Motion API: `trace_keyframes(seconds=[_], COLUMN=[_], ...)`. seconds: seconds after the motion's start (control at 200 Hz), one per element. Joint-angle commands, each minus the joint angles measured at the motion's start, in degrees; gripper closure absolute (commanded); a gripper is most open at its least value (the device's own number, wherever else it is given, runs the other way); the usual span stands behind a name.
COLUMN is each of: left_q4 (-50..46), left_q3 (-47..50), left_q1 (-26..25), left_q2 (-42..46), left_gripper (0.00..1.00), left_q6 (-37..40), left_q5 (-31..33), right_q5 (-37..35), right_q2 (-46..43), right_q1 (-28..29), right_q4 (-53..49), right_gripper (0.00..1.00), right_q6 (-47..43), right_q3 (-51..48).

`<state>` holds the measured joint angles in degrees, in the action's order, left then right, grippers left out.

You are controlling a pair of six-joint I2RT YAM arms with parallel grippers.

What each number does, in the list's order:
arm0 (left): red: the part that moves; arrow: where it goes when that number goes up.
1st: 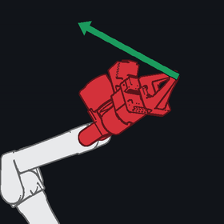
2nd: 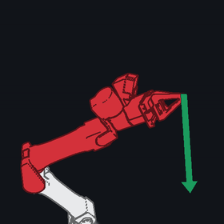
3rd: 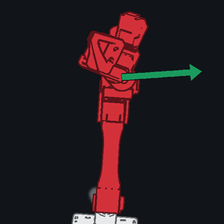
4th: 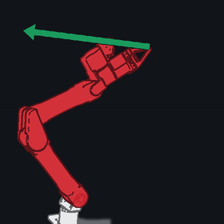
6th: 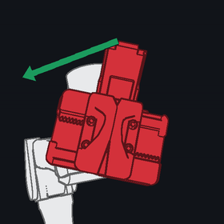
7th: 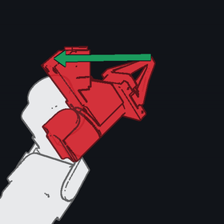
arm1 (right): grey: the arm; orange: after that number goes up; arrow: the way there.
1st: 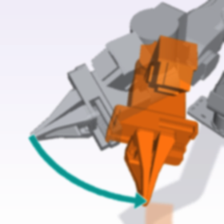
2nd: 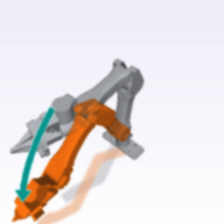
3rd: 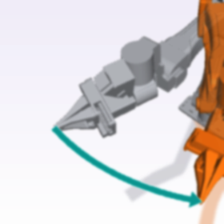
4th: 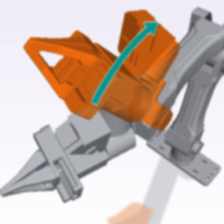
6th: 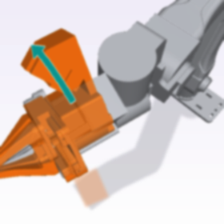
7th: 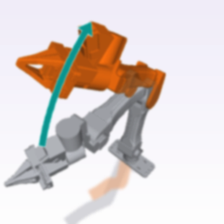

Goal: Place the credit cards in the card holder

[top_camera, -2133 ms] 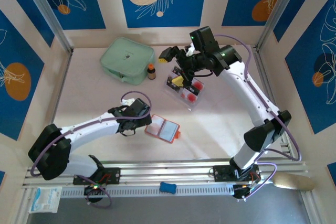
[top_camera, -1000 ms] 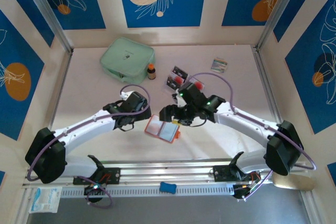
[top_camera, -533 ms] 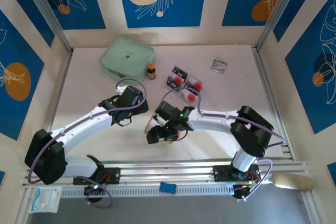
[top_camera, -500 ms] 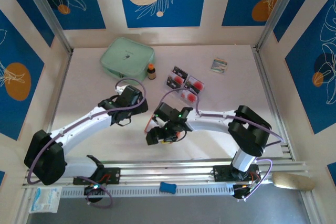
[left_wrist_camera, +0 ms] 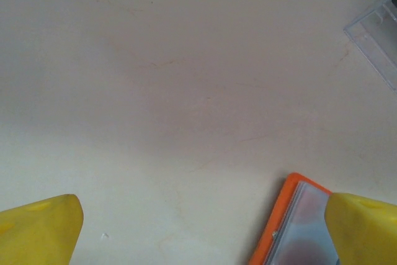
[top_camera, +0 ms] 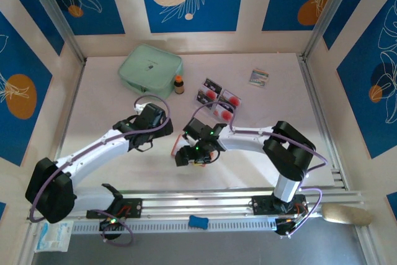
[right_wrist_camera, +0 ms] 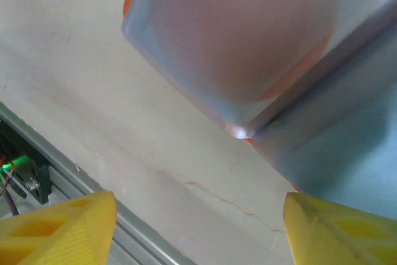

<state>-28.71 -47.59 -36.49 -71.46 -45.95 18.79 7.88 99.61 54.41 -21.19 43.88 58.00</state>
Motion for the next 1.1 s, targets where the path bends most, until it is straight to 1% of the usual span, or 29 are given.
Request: trace_keyframes(seconds=[0.0,0.16,0.285,0.36,0.4,0.53,0.615,0.735,0.955,1.095], left_q4=[1.4,2.1,2.5,2.5,2.6,2.7,2.7,2.4,2.4,2.8], left_q3=[1.3,2.2,2.4,2.2,2.0,1.9,2.0,1.9,2.0,2.3], left_q1=[0.7,0.8,0.9,0.9,0.8,0.9,0.8,0.9,0.9,0.9], left_q2=[1.4,2.1,2.3,1.9,1.6,0.9,0.6,-0.1,-0.6,-0.9], left_gripper=[0.00,0.00,0.00,0.00,0.00,0.00,0.00,0.00,0.00,0.00], left_q6=[0.8,0.9,1.9,2.7,3.1,3.8,4.4,5.1,5.3,5.3], left_q5=[-0.8,-1.0,-1.6,-2.2,-2.5,-3.4,-3.6,-4.0,-4.6,-4.9], right_q5=[-0.8,3.1,2.3,0.8,-0.9,-10.7,-17.9,-25.8,-32.7,-34.9], right_q2=[0.4,-4.0,-8.4,-9.1,-9.2,-6.2,-2.9,1.8,7.5,8.8], right_q1=[-1.3,-3.6,-9.0,-13.4,-15.2,-19.4,-20.5,-20.9,-20.6,-20.3], right_q4=[-2.7,-4.2,-7.7,-11.0,-13.2,-21.5,-25.9,-29.6,-32.0,-32.5], right_gripper=[0.28,0.29,0.30,0.33,0.35,0.40,0.42,0.47,0.55,0.56], right_q6=[-2.1,-5.7,-9.2,-11.8,-13.6,-19.8,-22.9,-25.4,-28.1,-29.2], right_q3=[2.2,3.7,5.5,7.6,9.1,15.8,19.9,24.8,29.9,31.4])
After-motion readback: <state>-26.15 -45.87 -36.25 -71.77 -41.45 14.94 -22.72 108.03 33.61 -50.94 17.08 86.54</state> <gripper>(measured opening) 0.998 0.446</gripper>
